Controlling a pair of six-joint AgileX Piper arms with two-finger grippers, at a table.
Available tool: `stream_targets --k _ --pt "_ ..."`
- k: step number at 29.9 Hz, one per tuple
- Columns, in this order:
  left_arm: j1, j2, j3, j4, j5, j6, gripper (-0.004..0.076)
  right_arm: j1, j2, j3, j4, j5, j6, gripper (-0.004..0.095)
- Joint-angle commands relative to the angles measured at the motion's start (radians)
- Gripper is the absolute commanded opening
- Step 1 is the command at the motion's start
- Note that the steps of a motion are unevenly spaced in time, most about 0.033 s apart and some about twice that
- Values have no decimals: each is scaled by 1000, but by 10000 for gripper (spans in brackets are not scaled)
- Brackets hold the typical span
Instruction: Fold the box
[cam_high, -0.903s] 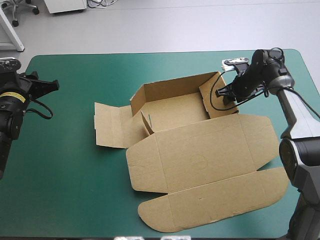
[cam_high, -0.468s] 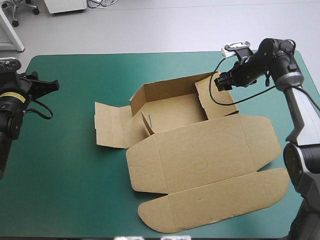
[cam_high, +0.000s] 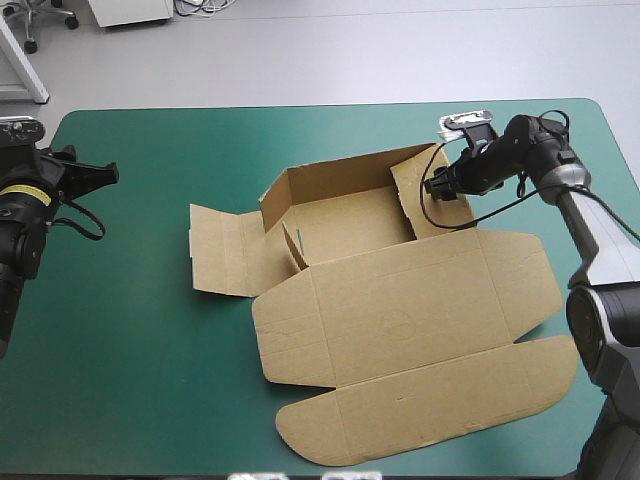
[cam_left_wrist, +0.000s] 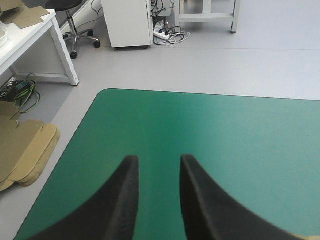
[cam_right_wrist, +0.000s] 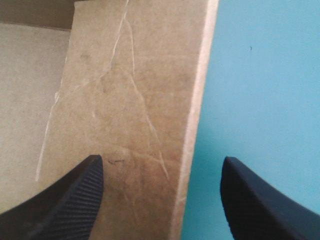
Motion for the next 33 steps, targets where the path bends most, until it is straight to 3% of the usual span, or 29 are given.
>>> stream_targets --k 1,6,11,16,19,20,33 --pt "-6 -21 -28 11 -68 8 206 1 -47 -19 19 -67 -13 629" --pt "-6 -21 -28 11 -64 8 206 1 -15 -19 19 -51 -13 597" --pt "-6 -21 -28 5 -62 8 206 1 2 -19 28 -33 -13 454" --pt "-6 -21 -28 3 -62 8 206 1 9 -19 25 -26 -5 234" --pt "-6 -21 -28 3 -60 8 206 1 9 -19 25 -40 -5 14" --pt "-6 -21 -28 3 -57 8 206 1 9 -19 25 -48 -5 -16" --pt "-6 -21 -28 -8 -55 8 206 1 7 -38 29 -76 55 -3"
